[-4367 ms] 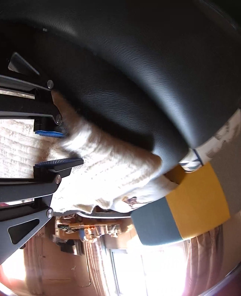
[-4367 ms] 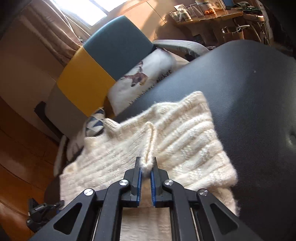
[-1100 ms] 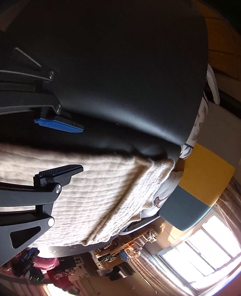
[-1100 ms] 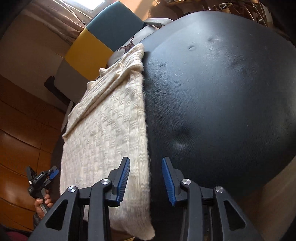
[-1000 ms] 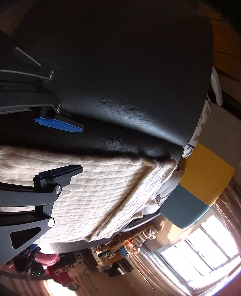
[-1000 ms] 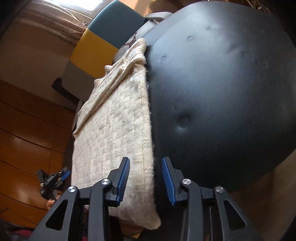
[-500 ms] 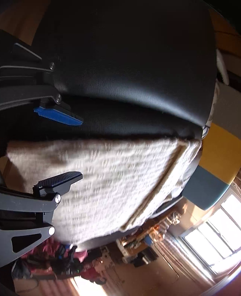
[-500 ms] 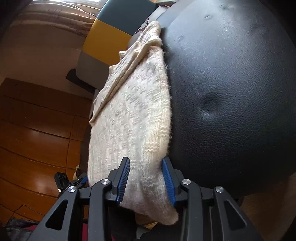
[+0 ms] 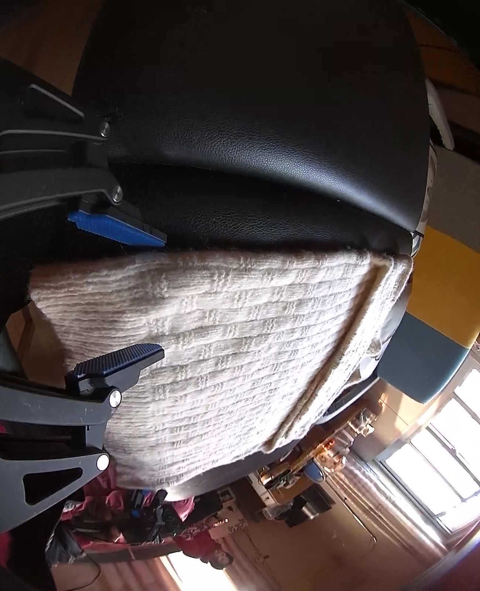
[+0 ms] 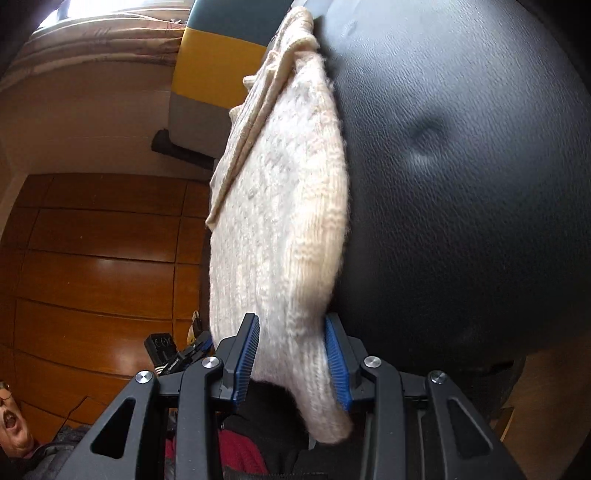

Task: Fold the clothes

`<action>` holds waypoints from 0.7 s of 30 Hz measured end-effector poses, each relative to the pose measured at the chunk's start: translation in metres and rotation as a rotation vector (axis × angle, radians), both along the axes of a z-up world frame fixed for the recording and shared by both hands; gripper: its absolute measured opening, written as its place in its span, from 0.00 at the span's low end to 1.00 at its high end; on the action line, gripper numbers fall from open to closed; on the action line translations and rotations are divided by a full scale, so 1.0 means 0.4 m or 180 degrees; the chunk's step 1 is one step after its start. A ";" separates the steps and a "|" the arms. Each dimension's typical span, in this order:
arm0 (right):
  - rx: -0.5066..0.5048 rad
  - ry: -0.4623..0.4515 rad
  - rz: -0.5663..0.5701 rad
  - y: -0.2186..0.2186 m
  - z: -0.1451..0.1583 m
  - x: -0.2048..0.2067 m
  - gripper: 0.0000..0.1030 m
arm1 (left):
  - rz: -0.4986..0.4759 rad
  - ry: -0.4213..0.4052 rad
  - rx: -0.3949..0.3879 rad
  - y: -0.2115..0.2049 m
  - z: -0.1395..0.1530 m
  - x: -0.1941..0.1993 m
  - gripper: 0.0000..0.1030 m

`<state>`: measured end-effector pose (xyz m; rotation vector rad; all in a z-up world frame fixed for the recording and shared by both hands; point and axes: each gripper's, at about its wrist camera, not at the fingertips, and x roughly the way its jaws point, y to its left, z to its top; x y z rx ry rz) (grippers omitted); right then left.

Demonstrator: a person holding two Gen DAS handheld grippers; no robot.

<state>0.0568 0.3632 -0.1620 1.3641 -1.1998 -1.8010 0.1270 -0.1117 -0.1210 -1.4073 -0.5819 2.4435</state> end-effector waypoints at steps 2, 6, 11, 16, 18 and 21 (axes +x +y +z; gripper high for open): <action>-0.0022 0.0033 -0.0026 -0.010 -0.003 0.001 0.35 | 0.0002 0.0022 -0.0085 0.028 0.003 -0.009 0.53; 0.0267 0.0271 0.0023 -0.043 0.023 0.001 0.35 | -0.0073 0.0024 -0.0304 0.066 0.005 -0.039 0.27; 0.0925 0.0781 0.0175 -0.112 0.066 0.030 0.35 | 0.0006 0.0005 -0.0170 0.042 -0.007 -0.040 0.12; 0.1033 0.0843 0.0195 -0.099 0.079 0.039 0.37 | -0.0020 0.0029 -0.0152 0.049 -0.009 -0.043 0.20; 0.1040 0.0748 0.0234 -0.095 0.082 0.027 0.37 | -0.0109 0.0046 -0.0188 0.060 -0.004 -0.045 0.28; 0.1244 0.0667 0.0245 -0.088 0.082 0.036 0.25 | -0.0137 0.0045 -0.0243 0.072 0.001 -0.048 0.35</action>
